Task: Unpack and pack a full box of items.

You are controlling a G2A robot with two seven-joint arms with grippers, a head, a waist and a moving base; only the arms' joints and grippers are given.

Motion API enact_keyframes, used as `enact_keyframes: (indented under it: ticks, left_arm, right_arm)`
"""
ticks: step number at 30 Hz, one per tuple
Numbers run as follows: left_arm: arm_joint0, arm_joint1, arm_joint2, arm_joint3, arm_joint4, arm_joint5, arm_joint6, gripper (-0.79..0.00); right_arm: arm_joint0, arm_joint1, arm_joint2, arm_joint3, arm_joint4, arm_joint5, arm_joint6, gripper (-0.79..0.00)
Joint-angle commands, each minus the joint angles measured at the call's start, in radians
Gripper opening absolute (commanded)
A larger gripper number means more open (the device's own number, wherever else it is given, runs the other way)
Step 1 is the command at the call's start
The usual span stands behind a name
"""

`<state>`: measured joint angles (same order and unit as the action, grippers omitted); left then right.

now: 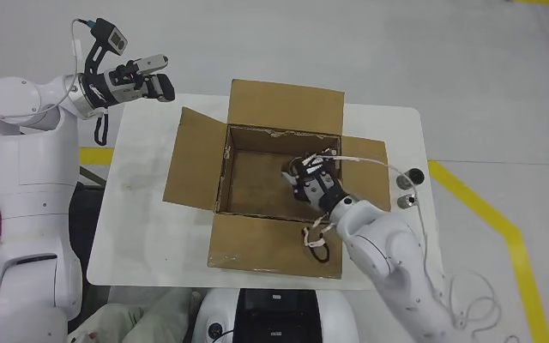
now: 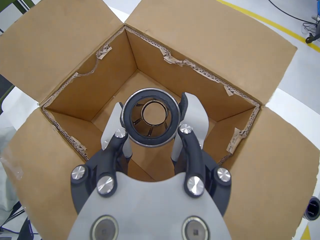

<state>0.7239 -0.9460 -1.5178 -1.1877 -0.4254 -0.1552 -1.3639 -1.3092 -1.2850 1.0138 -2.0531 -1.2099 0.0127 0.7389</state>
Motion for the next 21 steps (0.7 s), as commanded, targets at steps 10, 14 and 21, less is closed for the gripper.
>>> enact_keyframes:
  ticks: [10, 14, 21]
  left_arm:
    - [0.000, 0.000, 0.000, 0.000, 0.000, 0.000, 0.000, 0.000]
    - [0.000, 0.000, 0.000, 0.000, 0.000, 0.000, 0.000, 0.000]
    - [0.000, 0.000, 0.000, 0.000, 0.000, 0.000, 0.000, 0.000]
  right_arm:
    - [0.184, -0.045, -0.128, 0.189, 0.075, 0.016, 0.022, -0.785]
    - [0.240, -0.064, -0.167, 0.264, 0.107, 0.030, 0.025, -0.785]
    - [0.291, -0.089, -0.219, 0.354, 0.135, 0.040, 0.028, -0.785]
